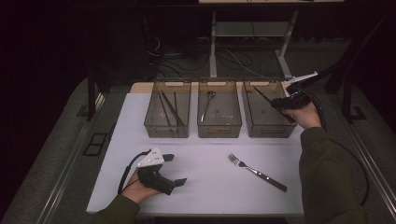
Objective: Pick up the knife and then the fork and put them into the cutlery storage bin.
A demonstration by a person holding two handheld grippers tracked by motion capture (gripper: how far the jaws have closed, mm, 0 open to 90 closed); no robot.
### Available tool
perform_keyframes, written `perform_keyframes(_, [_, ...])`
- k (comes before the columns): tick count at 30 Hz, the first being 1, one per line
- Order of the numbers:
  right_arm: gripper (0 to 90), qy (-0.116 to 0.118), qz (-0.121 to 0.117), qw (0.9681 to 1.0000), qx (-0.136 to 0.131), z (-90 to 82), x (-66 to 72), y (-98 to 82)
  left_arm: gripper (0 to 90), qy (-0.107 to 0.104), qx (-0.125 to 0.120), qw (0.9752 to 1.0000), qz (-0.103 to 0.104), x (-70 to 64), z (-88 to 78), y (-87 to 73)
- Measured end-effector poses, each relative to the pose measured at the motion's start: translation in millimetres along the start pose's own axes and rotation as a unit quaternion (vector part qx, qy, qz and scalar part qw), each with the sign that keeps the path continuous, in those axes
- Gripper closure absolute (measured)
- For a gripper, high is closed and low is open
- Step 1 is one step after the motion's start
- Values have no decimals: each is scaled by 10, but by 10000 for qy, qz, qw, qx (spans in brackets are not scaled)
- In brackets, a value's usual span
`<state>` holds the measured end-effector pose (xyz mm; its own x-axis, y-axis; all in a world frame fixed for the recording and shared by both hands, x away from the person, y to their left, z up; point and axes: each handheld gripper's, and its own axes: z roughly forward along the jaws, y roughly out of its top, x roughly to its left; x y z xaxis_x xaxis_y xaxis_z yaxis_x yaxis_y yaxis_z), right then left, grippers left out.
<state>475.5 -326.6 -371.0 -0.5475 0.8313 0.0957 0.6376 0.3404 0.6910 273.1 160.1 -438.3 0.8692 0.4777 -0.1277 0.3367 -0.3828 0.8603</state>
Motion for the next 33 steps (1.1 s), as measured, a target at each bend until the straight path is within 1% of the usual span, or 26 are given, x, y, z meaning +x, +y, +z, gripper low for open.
perform_keyframes(2, [767,-51,-30,9999,89,60,-18,-11,6,-7,6,10000,4,-2,-3,-1])
perform_keyframes(3, [767,-51,4,9999,108,83,-19,-17,6,-11,3,10000,4,-2,-5,-1])
perform_keyframes(4, [767,-96,-26,9998,149,111,-26,-25,6,-14,2,10000,3,-1,-7,0])
perform_keyframes(5, [761,-205,-81,9996,171,132,-26,-30,6,-13,-5,10000,-6,-1,-7,0])
perform_keyframes(6, [742,-287,-116,9994,154,147,-18,-36,6,-15,-4,10000,-8,0,-8,0])
perform_keyframes(7, [656,-338,-105,9993,100,143,-4,-39,6,-19,-1,10000,-9,-1,-9,0])
perform_keyframes(8, [603,-312,-17,9995,11,128,6,-37,6,-27,-1,10000,-6,-2,-10,1])
perform_keyframes(9, [567,-200,59,9998,-48,108,17,-32,6,-29,-4,10000,-7,-4,-10,2])
perform_keyframes(10, [537,-181,61,9998,-67,82,40,-25,6,-33,-11,10000,-6,-5,-11,4])
perform_keyframes(11, [514,-217,-3,9997,-94,48,74,-18,6,-38,-24,10000,-12,-5,-14,5])
perform_keyframes(12, [494,-205,-13,9997,-112,3,107,-11,6,-44,-40,10000,-21,-4,-15,6])
perform_keyframes(13, [468,-131,13,9998,-149,-43,137,-4,6,-52,-46,10000,-19,-5,-16,6])
perform_keyframes(15, [437,26,-14,9998,-172,-135,207,9,6,-55,-25,10000,-3,-12,-18,7])
perform_keyframes(17, [423,44,-108,9998,-176,-223,290,14,7,-46,-13,10000,24,-21,-12,8])
perform_keyframes(19, [389,127,-153,9995,-250,-300,367,0,7,-58,17,10000,54,-23,-11,8])
perform_keyframes(23, [365,216,-369,9988,-217,-387,519,-73,7,-57,0,10000,16,-20,-6,7])
perform_keyframes(25, [358,209,-488,9984,-207,-420,579,-132,6,-54,2,10000,5,-21,-5,7])
perform_keyframes(28, [354,270,-514,9979,-293,-465,652,-244,6,-43,-6,10000,8,-23,-5,7])
perform_keyframes(30, [354,275,-602,9973,-317,-488,711,-325,6,-35,-6,10000,0,-22,-6,7])
perform_keyframes(33, [351,374,-646,9965,-383,-534,804,-443,6,-16,-10,10000,-29,-18,-9,7])
